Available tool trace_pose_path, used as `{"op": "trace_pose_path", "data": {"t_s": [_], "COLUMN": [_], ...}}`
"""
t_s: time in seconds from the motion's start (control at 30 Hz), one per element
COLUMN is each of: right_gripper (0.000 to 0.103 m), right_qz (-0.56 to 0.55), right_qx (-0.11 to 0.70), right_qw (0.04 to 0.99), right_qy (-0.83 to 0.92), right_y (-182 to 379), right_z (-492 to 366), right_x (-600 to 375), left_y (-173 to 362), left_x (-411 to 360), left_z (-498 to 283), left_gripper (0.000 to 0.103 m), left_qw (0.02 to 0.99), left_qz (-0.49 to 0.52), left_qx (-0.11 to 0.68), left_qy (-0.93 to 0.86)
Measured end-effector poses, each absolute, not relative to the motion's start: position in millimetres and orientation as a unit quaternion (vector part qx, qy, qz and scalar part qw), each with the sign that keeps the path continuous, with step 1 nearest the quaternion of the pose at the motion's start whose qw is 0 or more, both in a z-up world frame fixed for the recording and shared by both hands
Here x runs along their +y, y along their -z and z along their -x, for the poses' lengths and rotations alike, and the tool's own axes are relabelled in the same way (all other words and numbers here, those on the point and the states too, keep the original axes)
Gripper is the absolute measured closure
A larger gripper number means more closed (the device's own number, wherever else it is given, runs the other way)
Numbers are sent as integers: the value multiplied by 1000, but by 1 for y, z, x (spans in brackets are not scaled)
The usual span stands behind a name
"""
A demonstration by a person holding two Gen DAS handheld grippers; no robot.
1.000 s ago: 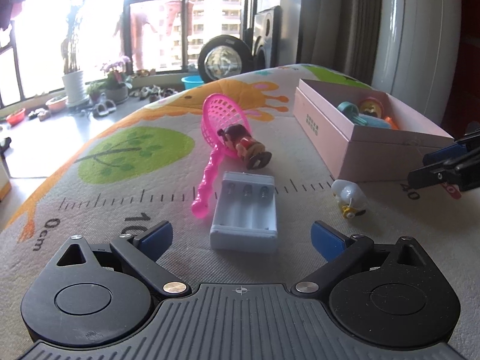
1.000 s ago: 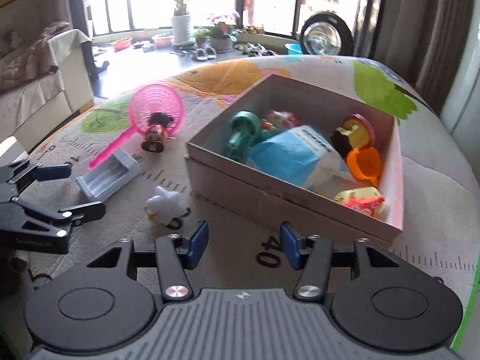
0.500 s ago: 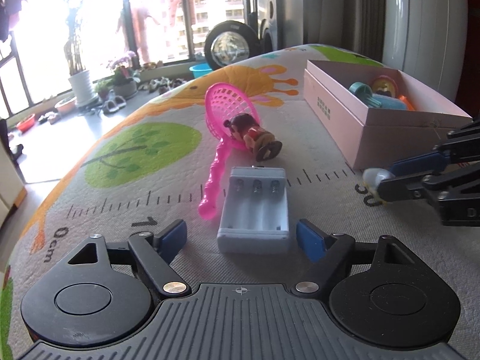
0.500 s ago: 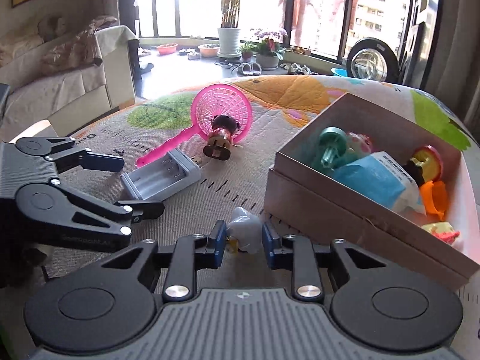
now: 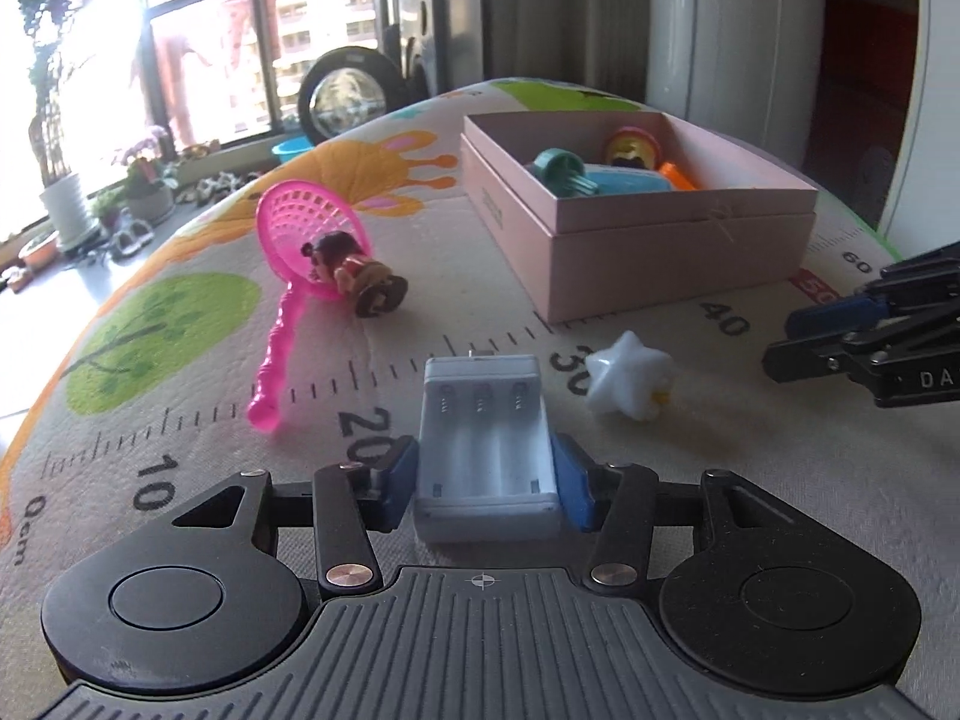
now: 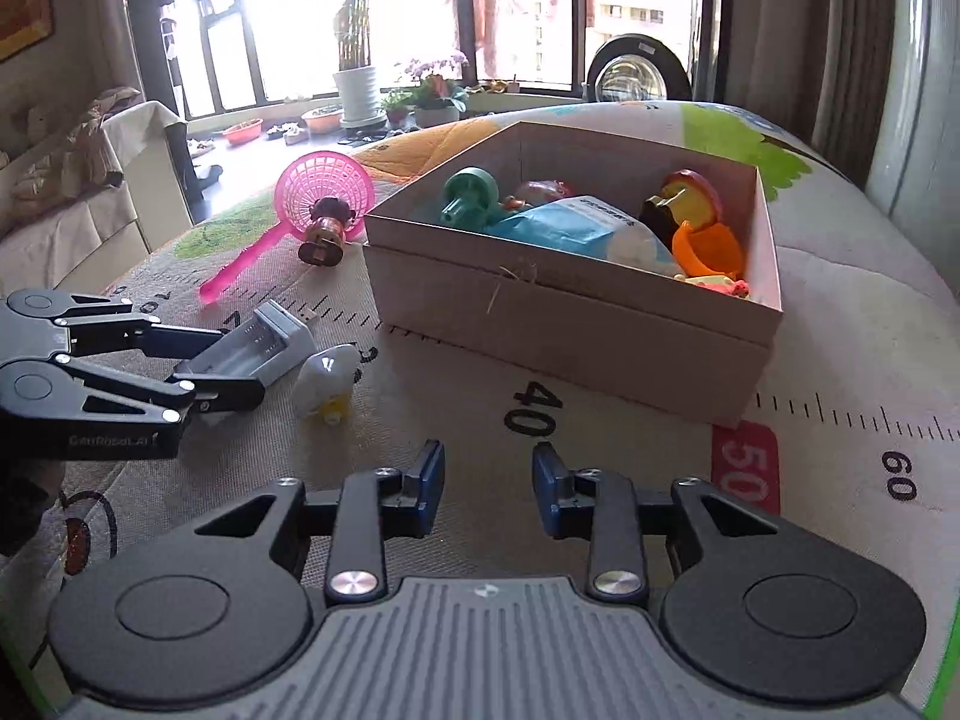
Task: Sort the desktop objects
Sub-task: 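Set the white toy on the mat with the right tool while the left tool grasps the battery holder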
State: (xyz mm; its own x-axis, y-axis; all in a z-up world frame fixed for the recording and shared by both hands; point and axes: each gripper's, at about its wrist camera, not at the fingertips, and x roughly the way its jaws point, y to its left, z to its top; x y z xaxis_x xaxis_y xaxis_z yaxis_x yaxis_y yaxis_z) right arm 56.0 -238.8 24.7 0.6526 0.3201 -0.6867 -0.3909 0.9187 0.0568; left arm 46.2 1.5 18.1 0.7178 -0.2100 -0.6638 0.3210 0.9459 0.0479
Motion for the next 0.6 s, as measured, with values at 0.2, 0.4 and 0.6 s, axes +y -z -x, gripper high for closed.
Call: {"op": "trace_pose_path", "data": {"t_s": [0.2, 0.4, 0.6], "right_gripper": [46, 37, 60], "right_qz": [84, 124, 156], "right_qx": [343, 323, 330], "right_qw": [906, 901, 896], "right_qy": [-232, -262, -252], "right_y": [-32, -33, -15], "right_z": [-52, -60, -72], "right_x": [-215, -176, -159], "left_y": [-19, -23, -34], "left_x": [19, 48, 38], "left_z": [-50, -59, -58], "left_gripper": [31, 21, 6], "left_qw": [932, 936, 935], "left_qz": [-116, -105, -48], "left_qx": [337, 337, 344], "left_qy": [68, 0, 74]}}
